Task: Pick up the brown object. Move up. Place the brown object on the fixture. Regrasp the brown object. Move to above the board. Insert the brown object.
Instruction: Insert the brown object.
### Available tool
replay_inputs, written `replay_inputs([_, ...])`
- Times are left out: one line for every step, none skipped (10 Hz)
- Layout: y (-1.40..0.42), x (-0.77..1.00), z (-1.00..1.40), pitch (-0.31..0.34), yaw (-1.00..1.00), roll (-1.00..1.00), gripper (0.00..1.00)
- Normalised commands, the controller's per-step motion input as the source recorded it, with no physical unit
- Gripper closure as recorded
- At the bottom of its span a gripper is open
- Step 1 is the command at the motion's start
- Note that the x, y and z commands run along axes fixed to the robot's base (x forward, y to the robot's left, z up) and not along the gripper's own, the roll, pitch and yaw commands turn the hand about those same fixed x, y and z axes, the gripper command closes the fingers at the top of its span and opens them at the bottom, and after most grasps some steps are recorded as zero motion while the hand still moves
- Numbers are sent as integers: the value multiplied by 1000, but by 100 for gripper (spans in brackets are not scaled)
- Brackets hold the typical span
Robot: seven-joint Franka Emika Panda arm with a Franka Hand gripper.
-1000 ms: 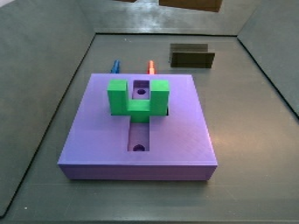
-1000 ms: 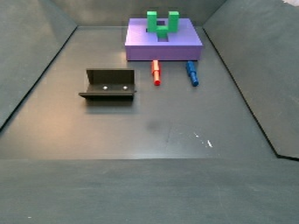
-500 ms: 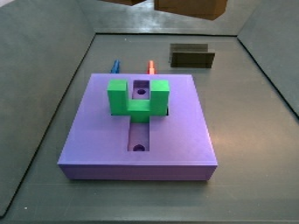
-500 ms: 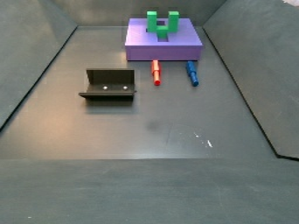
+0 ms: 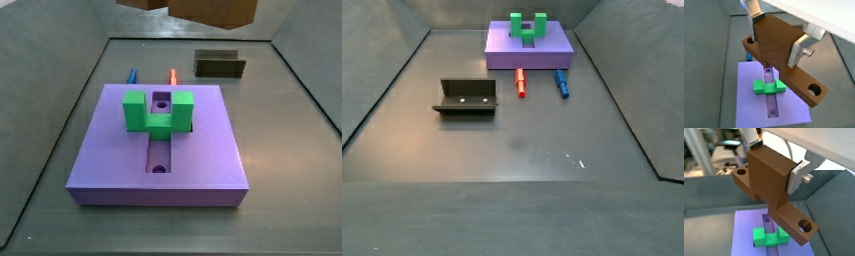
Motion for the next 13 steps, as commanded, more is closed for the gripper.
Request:
replay_inputs([-111,0,46,0,-754,-303,100])
replay_inputs([-111,0,43,0,-754,-303,100])
replay_inputs([-109,0,40,0,-754,-303,100])
replay_inputs([-109,0,34,0,-766,-291,100])
replay_inputs([-69,0,0,66,-834,-233,100])
replay_inputs([34,26,0,136,-866,-36,100])
replay_inputs([0,-17,-71,144,-640,223,100])
replay_inputs([0,-100,-6,201,-606,420,100])
replay_inputs([0,-140,0,203,-560,467,100])
replay_inputs([0,-69,0,199,-540,456,100])
replay_inputs([-31,-3,-20,191,-526,437,100])
replay_inputs([-14,174,-257,229,-423,353,100])
replay_inputs([-9,220,-389,166,-486,336,100])
